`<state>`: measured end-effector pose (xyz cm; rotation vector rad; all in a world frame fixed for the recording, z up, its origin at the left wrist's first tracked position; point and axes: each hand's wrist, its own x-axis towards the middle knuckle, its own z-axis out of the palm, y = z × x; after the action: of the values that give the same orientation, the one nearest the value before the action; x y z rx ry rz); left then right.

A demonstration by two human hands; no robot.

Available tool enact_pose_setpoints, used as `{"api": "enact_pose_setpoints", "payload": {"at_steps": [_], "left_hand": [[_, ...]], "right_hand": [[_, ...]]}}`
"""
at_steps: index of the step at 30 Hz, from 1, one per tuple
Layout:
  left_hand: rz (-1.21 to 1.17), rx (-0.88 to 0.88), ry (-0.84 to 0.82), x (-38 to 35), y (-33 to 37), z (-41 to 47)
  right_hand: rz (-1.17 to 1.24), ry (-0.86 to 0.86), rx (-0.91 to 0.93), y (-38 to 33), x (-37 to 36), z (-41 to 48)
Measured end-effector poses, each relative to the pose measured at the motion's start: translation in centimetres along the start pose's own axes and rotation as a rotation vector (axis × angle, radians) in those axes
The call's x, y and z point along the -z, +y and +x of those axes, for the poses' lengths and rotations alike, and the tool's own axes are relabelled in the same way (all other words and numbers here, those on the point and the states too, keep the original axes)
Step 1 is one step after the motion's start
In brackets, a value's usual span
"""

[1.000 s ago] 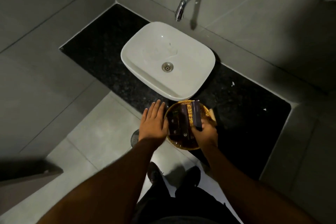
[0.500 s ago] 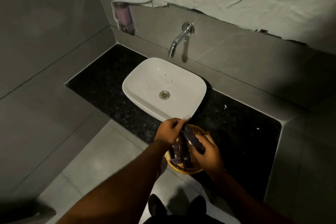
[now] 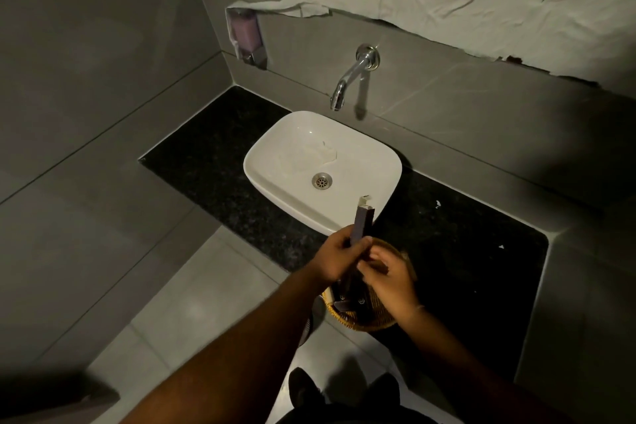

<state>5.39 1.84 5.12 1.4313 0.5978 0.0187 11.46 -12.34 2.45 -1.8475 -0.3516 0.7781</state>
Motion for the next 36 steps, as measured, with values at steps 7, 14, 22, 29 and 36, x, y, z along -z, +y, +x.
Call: {"api": "enact_pose_setpoints", "payload": {"at_steps": [7,14,22,29,36], "left_hand": [[0.934,-0.119,-0.074,1.5,3.5,-0.9],[1.585,-0.010,-0.316,-0.8,9.1,-1.1],[1.751,0.073,-0.313,-3.3,11.8,-2.0],[1.827,0.000,-0.240,-4.6,13.5,-2.5],[1.792,-0.010,-0.168,-3.9,14.2,-2.6]], "right_hand": [[0.343,-0.048,-0.306,-1.6,3.4,2.3],[0.460,-0.120,-0.487,-1.9,3.5,3.3],[0.734,-0.081,-0.786,1.4,2.7,1.5],[0.765,0.010,-0.830,1.5,2.3,0.1],[0.747,0.014,-0.793,2.0,3.1,0.4]]}}
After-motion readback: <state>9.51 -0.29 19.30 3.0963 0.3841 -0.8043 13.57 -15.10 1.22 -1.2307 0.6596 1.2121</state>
